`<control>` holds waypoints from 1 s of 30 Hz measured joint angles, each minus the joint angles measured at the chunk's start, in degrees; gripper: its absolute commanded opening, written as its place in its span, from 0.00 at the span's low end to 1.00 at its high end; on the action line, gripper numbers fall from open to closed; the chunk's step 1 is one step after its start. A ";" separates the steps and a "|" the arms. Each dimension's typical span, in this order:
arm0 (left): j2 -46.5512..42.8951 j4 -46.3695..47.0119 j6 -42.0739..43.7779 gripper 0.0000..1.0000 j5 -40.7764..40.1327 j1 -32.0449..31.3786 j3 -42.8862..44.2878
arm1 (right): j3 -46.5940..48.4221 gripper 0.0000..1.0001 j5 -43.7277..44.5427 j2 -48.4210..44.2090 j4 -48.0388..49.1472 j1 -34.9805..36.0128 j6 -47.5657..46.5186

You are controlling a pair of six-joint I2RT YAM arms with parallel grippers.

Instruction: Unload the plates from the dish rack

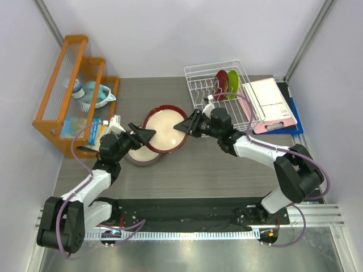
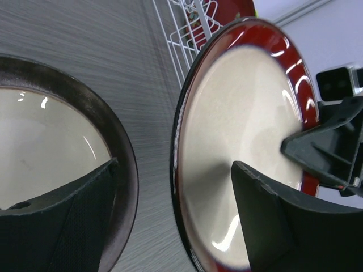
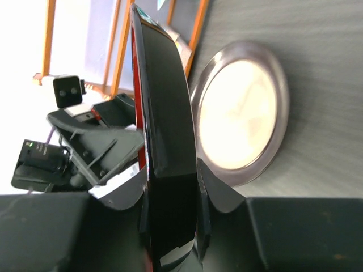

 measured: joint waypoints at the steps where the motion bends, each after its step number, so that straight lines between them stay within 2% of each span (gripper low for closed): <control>1: 0.00 0.57 -0.35 0.63 0.00 0.02 -0.09 | -0.90 0.01 -0.61 0.39 1.49 0.11 1.36; 2: 0.00 1.03 -0.57 0.48 0.00 0.02 -0.13 | -1.66 0.01 -1.25 0.81 2.97 0.17 2.49; 4: 0.00 2.21 -0.87 0.32 0.22 0.00 -0.13 | -2.86 0.01 -2.27 1.81 5.88 0.35 4.66; 5: -0.02 3.10 -0.83 0.19 0.39 -0.07 -0.11 | -3.28 0.01 -2.54 2.34 6.91 0.44 5.66; 7: 0.02 3.89 -2.21 0.03 0.09 0.24 -0.15 | -4.04 0.01 -3.45 4.07 10.49 0.02 8.48; 8: 0.07 4.42 -3.26 0.00 -0.02 0.55 -0.11 | -4.15 0.01 -4.09 4.90 12.09 -0.37 9.99; 11: 0.07 6.25 -6.43 0.00 -1.14 1.14 0.00 | -4.17 0.01 -5.66 7.08 16.76 -1.07 12.52; 12: 0.04 6.34 -6.67 0.00 -1.51 1.18 0.00 | -4.17 0.16 -5.79 7.37 17.55 -1.09 12.70; 14: -0.22 6.21 -6.67 0.00 -1.86 1.16 0.00 | -4.15 0.36 -6.12 7.43 17.73 -1.16 13.05; 19: -5.22 1.40 -3.82 0.00 -4.33 0.48 0.11 | -1.81 0.58 -6.93 7.30 12.00 -0.59 9.77; 25: -12.76 -8.22 0.37 0.00 -8.15 -0.68 1.57 | 6.34 0.65 -1.68 3.10 -9.84 1.42 -4.11; 30: -16.55 -14.14 4.02 0.00 -12.37 -0.72 3.13 | 10.91 0.68 7.10 -3.41 -21.64 0.76 -13.25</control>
